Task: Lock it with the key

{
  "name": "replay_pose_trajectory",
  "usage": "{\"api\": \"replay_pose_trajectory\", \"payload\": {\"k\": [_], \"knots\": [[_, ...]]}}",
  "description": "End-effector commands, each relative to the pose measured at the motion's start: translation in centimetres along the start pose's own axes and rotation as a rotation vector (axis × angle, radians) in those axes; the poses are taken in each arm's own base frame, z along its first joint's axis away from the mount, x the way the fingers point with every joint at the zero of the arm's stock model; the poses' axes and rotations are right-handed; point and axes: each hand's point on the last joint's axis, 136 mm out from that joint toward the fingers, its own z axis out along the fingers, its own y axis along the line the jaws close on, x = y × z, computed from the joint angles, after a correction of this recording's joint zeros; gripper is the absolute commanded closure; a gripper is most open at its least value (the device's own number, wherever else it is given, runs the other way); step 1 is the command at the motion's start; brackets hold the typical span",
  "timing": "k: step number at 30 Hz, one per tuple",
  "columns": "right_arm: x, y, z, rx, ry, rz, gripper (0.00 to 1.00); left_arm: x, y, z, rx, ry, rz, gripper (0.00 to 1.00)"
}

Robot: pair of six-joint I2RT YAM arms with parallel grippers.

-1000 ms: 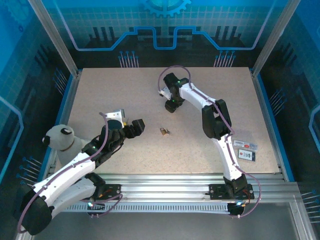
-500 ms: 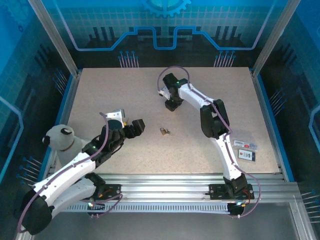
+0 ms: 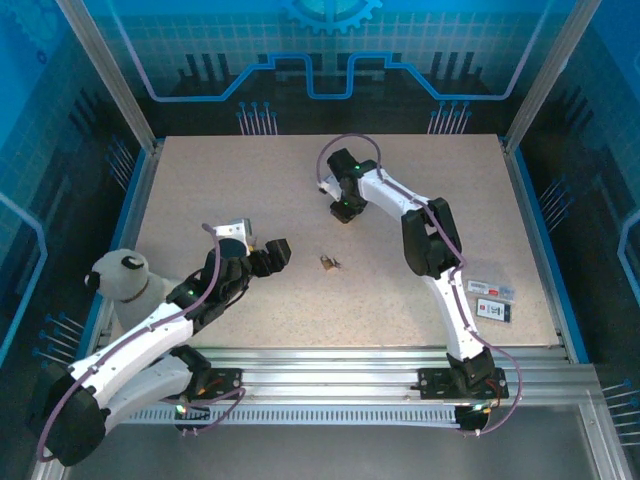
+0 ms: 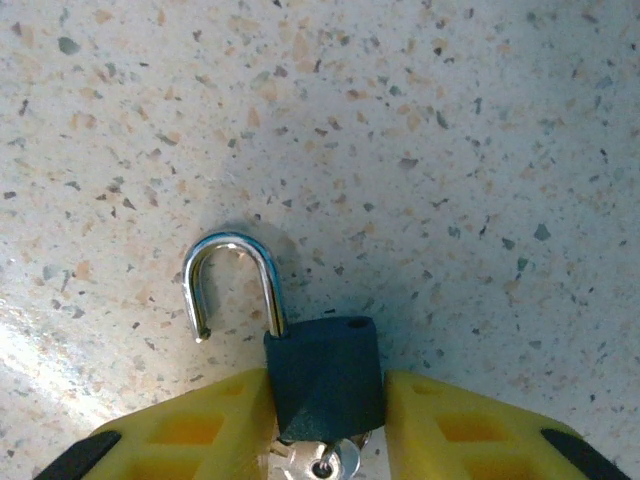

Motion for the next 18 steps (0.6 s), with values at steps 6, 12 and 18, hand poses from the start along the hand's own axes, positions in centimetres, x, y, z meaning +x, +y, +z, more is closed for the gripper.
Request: {"api": "replay_pose_trajectory", "payload": {"k": [6, 12, 18], "knots": [[3.9, 1.2, -0.4, -0.053, 0.084, 0.153, 0.71, -0.4, -0.4, 0.0, 0.013, -0.023, 0.015, 0.01], [4.9, 1.9, -1.5, -0.073, 0.084, 0.2, 0.74, -0.4, -0.4, 0.1, 0.014, -0.021, 0.014, 0.01], [5.6, 2.8, -1.8, -0.105, 0.081, 0.233, 0.75, -0.4, -0.4, 0.0, 0.016, -0.019, 0.014, 0.01]]}}
